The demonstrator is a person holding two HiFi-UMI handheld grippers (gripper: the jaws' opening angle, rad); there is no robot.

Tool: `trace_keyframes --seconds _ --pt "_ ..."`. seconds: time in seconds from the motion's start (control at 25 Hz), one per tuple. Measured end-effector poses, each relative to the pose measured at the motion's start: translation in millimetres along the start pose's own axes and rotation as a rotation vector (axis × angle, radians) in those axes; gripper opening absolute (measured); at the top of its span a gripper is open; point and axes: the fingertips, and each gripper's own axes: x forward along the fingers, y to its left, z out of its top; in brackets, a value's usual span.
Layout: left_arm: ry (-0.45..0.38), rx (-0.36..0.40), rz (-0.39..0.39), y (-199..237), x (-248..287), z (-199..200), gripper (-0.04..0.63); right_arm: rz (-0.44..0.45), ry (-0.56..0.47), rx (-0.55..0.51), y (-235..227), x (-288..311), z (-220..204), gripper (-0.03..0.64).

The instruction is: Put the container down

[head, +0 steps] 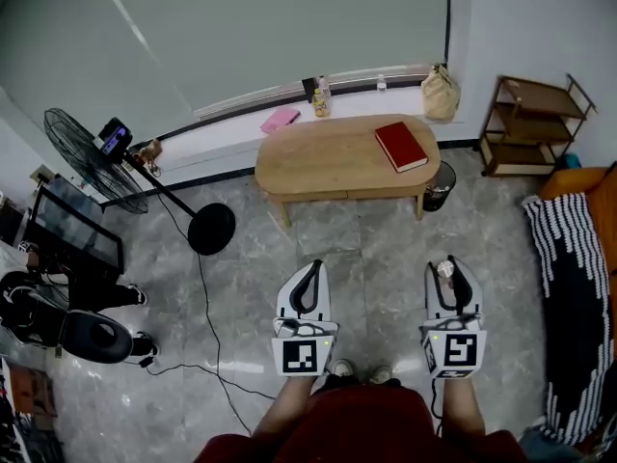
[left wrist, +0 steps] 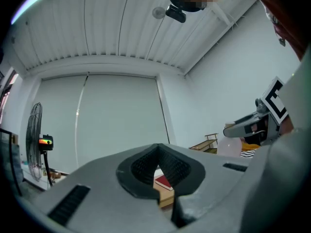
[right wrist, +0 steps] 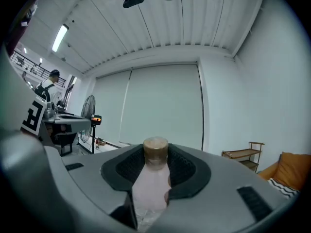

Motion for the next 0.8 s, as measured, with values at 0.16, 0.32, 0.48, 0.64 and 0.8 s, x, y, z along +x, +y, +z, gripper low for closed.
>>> trace_keyframes --seconds 0.16,0.32,0.48,0.64,0.8 --pt "-0.02 -0.015 0.006 28 -12 3 0.005 0.001 -0.018 0.021 25 5 10 0.141" --pt "-0.021 -0.028 0.027 62 -28 1 0.005 -0.001 -0.012 0.009 55 11 15 0.141" --pt "-0.022 -0.038 0.049 97 -39 -1 0.005 0.01 -0.008 -0.005 85 22 21 0.141" --pt "-0.049 -0.009 0.057 128 -50 -2 0.005 0.015 -0.007 -0.017 114 33 23 0.141" --pt "-0.039 -0.031 0.071 155 -61 -7 0.005 0.018 -0.006 -0.019 138 41 25 0.141"
